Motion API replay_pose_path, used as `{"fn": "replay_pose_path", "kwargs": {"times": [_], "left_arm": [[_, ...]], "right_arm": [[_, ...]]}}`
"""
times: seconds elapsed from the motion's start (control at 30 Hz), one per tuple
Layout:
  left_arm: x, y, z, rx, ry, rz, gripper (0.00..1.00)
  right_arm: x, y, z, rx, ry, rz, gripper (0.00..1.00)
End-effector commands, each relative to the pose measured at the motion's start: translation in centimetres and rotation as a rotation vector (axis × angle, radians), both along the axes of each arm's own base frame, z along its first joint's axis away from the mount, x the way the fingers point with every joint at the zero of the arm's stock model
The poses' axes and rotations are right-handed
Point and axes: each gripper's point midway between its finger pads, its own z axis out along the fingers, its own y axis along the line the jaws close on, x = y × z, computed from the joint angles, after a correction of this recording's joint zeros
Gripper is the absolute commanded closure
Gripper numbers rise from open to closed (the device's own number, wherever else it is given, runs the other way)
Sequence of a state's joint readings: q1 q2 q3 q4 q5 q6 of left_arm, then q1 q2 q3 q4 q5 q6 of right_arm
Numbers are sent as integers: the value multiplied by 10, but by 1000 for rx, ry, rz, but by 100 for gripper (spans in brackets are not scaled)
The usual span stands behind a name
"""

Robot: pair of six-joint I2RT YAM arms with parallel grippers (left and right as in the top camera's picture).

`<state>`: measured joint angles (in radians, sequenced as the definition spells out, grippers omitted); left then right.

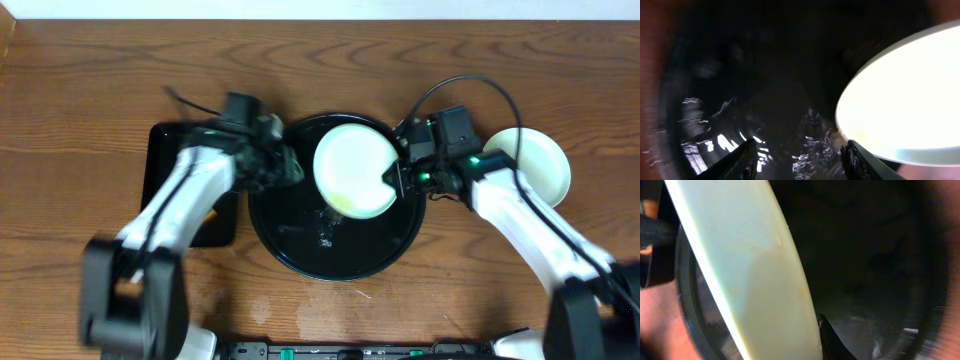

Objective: Clean dirty plates on tray and stack at the side
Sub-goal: 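Lift the green plate with the right gripper and carry it right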

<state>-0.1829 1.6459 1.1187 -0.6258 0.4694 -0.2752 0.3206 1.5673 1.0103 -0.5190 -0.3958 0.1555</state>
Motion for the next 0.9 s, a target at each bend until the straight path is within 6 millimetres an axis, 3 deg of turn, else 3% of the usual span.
{"fn": "replay_pose_path", "kwargs": {"times": [0.0,0.13,0.33,0.57,0.87], "left_arm": [[9,13,47,-28,-119,27,41],[4,31,61,-6,-143,69,37],[1,51,55,85,-125,119,36],[0,54,54,101,-118,125,35],[0,54,54,101,-118,125,29]], "right_arm": [[9,-15,29,-156,-175,-37,99],[7,-13,50,-296,-320,-8,99],[-3,-3,74,-472,-486,18,99],[-21,16,98,-520,-608,95,99],[-38,22,127,-648,-761,111,99]]}}
